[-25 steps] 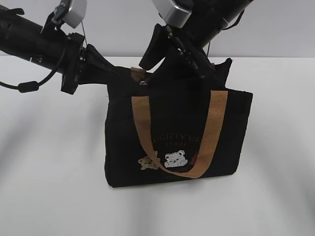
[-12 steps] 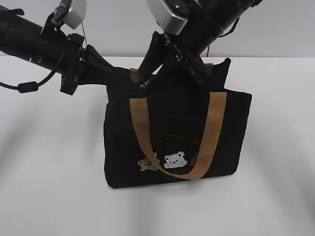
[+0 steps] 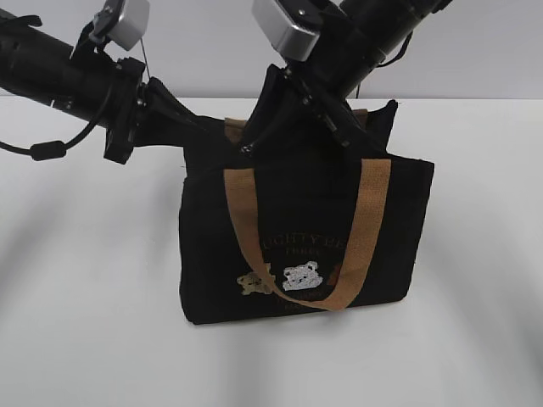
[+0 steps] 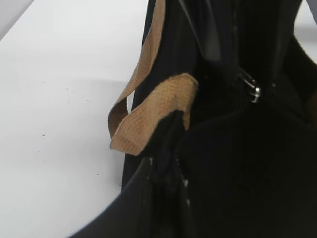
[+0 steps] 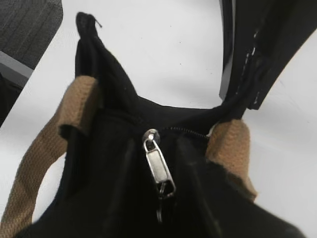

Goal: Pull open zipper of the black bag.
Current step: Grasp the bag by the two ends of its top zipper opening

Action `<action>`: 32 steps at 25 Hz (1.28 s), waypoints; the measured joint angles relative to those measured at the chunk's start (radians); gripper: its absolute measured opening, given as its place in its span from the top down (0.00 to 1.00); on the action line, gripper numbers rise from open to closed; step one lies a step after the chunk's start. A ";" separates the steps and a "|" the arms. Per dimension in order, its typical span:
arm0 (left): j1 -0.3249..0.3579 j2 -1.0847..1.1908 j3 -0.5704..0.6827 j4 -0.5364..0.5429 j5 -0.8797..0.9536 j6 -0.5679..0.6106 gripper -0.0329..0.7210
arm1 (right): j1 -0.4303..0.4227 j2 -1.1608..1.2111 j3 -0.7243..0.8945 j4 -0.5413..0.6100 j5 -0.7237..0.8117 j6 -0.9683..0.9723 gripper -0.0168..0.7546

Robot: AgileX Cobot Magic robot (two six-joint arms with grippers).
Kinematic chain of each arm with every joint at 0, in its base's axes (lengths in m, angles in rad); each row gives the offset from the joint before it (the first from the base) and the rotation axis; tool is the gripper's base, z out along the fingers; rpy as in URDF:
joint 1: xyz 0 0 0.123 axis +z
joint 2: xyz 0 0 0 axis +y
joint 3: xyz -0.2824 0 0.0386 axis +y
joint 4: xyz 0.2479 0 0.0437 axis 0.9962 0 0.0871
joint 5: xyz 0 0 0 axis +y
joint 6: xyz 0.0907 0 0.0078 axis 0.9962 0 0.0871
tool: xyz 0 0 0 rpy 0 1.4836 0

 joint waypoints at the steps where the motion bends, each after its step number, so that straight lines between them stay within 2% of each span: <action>1: 0.000 0.000 0.000 0.000 0.000 0.000 0.89 | 0.000 0.000 0.000 0.000 0.000 0.007 0.71; 6: 0.000 0.000 0.000 0.000 0.000 0.000 0.89 | 0.000 0.000 0.000 -0.001 0.002 0.017 0.75; 9: 0.000 0.000 0.000 0.000 -0.001 0.000 0.89 | 0.000 0.000 0.000 -0.005 0.003 0.024 0.90; 10: 0.000 0.000 0.000 0.000 -0.001 0.000 0.89 | 0.000 0.000 0.000 -0.006 0.003 0.025 0.92; 22: 0.000 0.000 0.000 -0.012 0.006 0.000 0.89 | -0.004 -0.032 0.000 -0.037 -0.003 0.096 0.92; 32: -0.001 0.000 0.000 -0.008 0.005 0.000 0.89 | -0.047 -0.052 0.000 -0.060 -0.001 0.206 0.92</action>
